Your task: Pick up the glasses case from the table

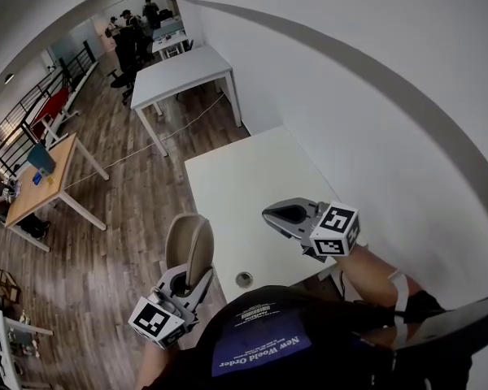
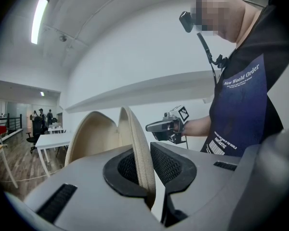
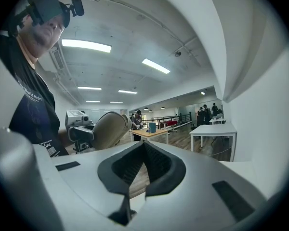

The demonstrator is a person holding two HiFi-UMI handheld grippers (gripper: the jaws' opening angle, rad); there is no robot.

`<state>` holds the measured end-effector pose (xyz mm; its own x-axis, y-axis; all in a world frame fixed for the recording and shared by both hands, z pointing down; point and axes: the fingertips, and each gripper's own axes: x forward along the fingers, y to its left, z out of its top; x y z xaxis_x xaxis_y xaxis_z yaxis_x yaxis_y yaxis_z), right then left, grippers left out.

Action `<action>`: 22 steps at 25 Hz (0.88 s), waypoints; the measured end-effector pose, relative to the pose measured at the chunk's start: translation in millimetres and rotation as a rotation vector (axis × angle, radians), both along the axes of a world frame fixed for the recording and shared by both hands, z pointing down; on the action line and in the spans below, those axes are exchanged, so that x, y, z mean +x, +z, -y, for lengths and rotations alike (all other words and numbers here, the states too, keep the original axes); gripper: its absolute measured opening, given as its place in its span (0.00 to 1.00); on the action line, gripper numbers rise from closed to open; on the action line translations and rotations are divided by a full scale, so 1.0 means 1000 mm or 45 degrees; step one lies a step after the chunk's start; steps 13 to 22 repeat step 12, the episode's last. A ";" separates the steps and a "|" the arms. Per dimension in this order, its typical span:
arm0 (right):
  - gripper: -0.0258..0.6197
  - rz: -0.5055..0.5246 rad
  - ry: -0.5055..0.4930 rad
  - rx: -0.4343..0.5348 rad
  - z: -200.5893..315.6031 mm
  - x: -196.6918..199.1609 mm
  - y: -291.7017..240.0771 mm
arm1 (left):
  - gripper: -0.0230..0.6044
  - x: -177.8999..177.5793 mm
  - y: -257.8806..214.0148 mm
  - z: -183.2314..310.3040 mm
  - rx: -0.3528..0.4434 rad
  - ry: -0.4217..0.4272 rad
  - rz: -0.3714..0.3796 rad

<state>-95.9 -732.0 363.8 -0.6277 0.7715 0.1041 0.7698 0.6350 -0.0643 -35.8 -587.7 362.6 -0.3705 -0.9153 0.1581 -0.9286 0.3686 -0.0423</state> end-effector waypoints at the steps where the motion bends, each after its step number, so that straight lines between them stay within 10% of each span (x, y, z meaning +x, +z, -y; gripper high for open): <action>1: 0.04 0.000 -0.001 0.001 0.000 0.000 0.001 | 0.10 0.000 0.001 0.000 0.001 0.000 0.000; 22: 0.04 0.001 -0.010 0.009 0.010 0.002 0.003 | 0.10 0.003 0.007 0.009 -0.006 0.011 0.008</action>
